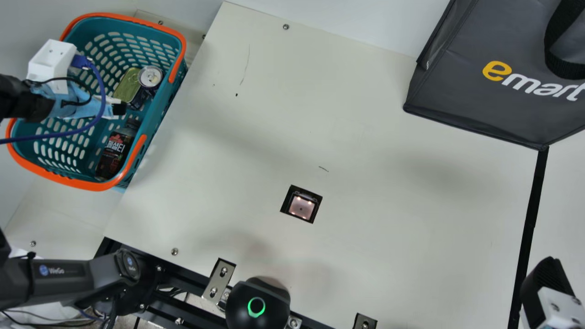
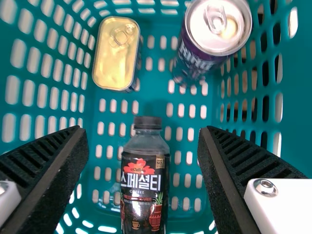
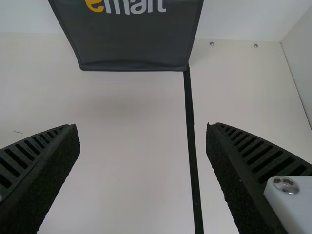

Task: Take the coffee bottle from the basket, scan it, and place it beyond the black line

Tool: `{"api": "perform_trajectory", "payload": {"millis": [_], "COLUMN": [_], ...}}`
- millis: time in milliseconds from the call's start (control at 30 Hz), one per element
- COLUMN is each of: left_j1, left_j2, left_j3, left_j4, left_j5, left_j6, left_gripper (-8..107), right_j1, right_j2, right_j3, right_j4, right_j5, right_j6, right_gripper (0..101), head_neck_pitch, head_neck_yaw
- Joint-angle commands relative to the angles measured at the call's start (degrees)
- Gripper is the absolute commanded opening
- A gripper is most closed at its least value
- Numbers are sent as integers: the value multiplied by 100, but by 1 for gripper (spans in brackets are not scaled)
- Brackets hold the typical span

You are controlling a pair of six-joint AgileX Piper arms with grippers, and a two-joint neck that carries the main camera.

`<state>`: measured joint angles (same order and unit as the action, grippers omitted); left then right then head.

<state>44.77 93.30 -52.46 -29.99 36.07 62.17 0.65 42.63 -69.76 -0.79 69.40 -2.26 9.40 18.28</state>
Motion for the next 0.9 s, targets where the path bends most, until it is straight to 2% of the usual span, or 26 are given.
{"api": "perform_trajectory", "payload": {"millis": [0, 467, 867], "left_j1": [31, 192, 54], "left_j2": [111, 865, 1391], "left_j3": [4, -128, -415], "left_j4": [-47, -262, -12], "left_j5": [-6, -170, -212], "left_j6": [218, 1105, 1010], "left_gripper": [90, 90, 90], "right_j1": [0, 0, 0], "right_j2": [0, 0, 0], "right_j3": [0, 0, 0], "right_j4": [0, 0, 0], "right_j5": [0, 0, 0], "right_j6": [0, 0, 0], "right_gripper": [91, 91, 91], "head_neck_pitch": [-148, -148, -148], "head_neck_yaw": [14, 14, 14]}}
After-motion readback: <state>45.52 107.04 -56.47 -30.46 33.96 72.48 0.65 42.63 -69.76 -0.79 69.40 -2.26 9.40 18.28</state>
